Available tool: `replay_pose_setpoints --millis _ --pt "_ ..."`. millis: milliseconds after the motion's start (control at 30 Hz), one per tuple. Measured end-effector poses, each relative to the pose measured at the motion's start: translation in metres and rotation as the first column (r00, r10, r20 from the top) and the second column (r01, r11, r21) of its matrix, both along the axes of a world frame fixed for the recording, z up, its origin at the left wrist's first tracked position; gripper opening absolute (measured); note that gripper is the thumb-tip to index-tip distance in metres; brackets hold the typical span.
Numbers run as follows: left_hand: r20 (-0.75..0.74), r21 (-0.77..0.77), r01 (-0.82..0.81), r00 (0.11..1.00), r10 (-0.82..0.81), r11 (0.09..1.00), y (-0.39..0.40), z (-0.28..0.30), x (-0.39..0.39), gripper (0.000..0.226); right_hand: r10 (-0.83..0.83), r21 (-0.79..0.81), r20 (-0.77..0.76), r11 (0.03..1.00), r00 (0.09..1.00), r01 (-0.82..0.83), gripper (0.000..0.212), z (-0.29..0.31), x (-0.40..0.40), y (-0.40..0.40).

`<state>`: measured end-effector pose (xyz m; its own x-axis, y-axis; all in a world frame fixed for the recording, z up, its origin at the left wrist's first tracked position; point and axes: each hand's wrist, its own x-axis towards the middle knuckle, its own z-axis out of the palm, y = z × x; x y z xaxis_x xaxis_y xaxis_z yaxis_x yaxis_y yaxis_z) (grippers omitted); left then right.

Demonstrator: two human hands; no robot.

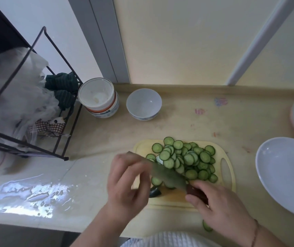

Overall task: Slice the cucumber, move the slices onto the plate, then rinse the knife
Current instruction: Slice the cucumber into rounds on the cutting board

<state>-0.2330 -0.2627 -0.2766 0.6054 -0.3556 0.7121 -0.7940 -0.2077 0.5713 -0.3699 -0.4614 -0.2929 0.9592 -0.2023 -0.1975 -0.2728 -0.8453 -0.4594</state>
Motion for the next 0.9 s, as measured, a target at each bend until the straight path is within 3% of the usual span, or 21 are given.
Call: replay_pose_setpoints --millis 100,200,300,467,633,733,900 --pt "-0.038 0.184 0.059 0.998 -0.053 0.981 0.028 -0.047 -0.024 0.014 -0.1 0.427 -0.125 0.893 0.987 0.145 0.063 0.006 0.001 0.004" --pt "-0.138 0.354 0.13 0.987 -0.085 0.926 0.031 -0.087 -0.035 0.014 -0.159 0.602 -0.207 0.757 0.965 0.253 0.055 0.007 0.007 0.009" --pt "-0.178 0.404 0.181 0.977 -0.117 0.897 0.026 -0.105 -0.035 0.016 -0.115 0.6 -0.266 0.757 0.957 0.258 0.052 0.01 0.011 0.012" --pt "-0.18 0.41 0.185 0.976 -0.119 0.893 0.037 -0.111 -0.027 0.008 -0.013 0.445 -0.291 0.884 0.957 0.147 0.048 0.007 0.011 0.018" --pt "-0.169 0.374 0.083 0.985 -0.02 0.924 0.053 -0.117 -0.021 0.008 0.019 0.43 -0.344 0.892 0.939 0.139 0.043 -0.005 0.008 0.024" --pt "-0.194 0.355 0.112 0.98 -0.044 0.928 0.054 -0.121 -0.025 0.016 -0.027 0.41 -0.335 0.896 0.942 0.172 0.039 -0.007 0.007 0.023" --pt "-0.193 0.327 0.171 0.975 -0.112 0.929 0.044 -0.122 -0.026 0.009 -0.07 0.391 -0.33 0.898 0.942 0.203 0.041 -0.001 0.007 0.025"
